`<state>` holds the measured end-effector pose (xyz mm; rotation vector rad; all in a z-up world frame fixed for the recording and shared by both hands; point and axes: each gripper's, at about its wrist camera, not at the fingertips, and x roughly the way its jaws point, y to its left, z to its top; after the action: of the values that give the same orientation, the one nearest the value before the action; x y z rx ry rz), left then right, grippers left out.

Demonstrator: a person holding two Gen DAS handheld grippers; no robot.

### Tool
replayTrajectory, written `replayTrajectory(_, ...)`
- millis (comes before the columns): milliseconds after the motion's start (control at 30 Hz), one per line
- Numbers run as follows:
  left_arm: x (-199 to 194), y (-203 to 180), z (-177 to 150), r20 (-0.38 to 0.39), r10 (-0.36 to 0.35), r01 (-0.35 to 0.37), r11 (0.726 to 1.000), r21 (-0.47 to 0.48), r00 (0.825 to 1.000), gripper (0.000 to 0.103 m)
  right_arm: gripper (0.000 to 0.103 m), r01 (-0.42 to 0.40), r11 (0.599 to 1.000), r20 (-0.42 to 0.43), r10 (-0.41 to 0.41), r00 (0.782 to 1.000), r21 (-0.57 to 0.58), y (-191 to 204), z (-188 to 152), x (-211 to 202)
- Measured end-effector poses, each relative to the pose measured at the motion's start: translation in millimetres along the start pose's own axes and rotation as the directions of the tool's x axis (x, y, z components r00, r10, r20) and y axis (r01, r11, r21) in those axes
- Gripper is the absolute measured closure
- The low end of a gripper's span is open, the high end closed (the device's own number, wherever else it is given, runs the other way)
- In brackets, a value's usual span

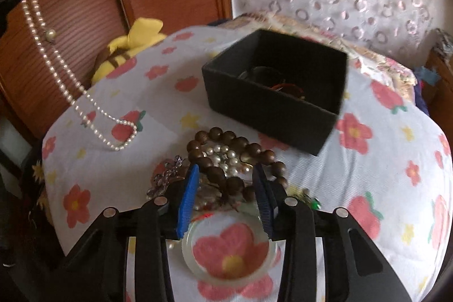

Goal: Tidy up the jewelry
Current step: 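Grasp the brown bead bracelet with the right tool, drop it in the box while left holds necklace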

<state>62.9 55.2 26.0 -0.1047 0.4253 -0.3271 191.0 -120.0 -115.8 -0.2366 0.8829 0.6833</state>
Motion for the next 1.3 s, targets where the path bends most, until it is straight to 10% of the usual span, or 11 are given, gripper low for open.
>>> replayTrajectory(167, 1.9, 3.3, -6.6, -0.009, -0.002, 0.002, 1.000, -0.014, 1.000, 0.099, 0.062, -0.005, 0.999, -0.065, 0.002, 0.998, -0.041, 4.0, 10.7, 13.4)
replayTrajectory(300, 3.2, 5.7, -8.9, -0.015, 0.000, 0.000, 1.000, -0.019, 1.000, 0.099, 0.088, -0.021, 0.997, -0.072, 0.015, 0.997, -0.074, 7.9, 13.6, 8.2)
replayTrajectory(1300, 33.9, -13.1, 58.5, 0.038, 0.005, -0.006, 0.999, 0.046, 0.999, 0.099, 0.088, 0.066, 0.997, 0.282, -0.055, 0.958, -0.030, -24.7, 83.0, -106.2)
